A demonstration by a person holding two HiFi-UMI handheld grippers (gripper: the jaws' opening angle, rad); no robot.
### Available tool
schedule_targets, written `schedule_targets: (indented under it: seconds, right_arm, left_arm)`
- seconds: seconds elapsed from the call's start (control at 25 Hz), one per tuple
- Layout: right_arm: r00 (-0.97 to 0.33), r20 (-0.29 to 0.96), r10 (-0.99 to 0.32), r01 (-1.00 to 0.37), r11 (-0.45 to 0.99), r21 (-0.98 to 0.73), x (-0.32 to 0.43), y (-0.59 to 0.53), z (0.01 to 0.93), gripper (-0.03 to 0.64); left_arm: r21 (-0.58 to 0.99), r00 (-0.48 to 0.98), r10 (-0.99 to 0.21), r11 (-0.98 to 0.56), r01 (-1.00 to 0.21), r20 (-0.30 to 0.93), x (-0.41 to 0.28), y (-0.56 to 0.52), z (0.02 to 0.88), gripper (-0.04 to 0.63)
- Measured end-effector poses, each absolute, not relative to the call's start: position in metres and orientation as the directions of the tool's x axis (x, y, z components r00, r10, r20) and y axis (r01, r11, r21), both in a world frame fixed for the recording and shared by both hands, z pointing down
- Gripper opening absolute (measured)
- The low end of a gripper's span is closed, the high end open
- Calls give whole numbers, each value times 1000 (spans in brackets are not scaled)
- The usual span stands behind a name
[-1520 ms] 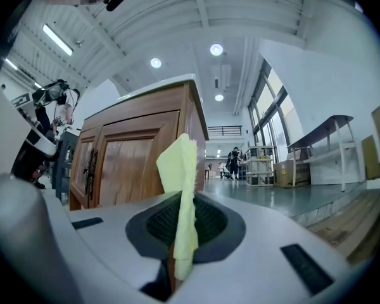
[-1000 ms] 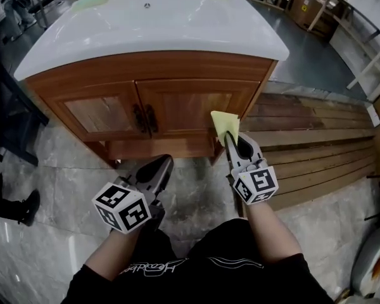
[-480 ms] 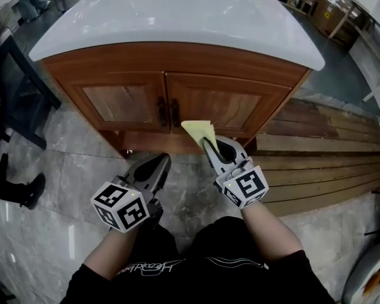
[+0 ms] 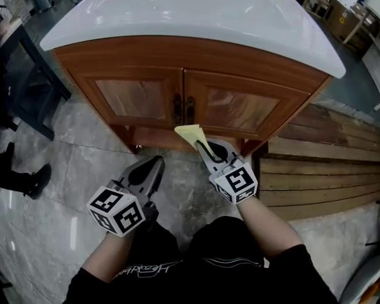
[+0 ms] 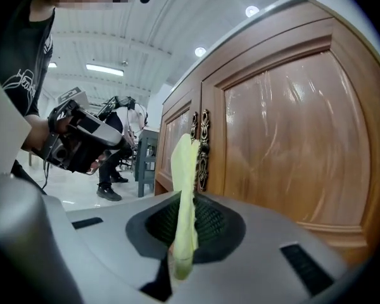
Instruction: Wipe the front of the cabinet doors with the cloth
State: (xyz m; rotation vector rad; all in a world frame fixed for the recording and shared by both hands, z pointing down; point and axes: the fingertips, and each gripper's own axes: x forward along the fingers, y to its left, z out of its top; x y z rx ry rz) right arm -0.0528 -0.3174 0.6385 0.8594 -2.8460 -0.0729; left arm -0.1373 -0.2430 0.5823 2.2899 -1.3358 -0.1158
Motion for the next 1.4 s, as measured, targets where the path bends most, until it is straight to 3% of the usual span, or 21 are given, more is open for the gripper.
schedule_targets:
  seconds: [0.16, 0.64, 1.4]
  right_arm:
    - [-823, 143, -550, -546, 835, 72, -59, -325, 646, 40]
    - [-776, 131, -617, -612, 787, 79, -41, -347, 647, 40]
    - [-566, 99, -818, -814, 574, 84, 93, -360, 636, 40]
  left_arm:
    - [357, 492, -848, -405, -842, 197, -142, -239, 586, 6]
    - [354, 511, -831, -420, -836, 220, -131, -237, 588, 6]
    - [367, 665, -716, -572, -734, 213, -45, -252, 588, 6]
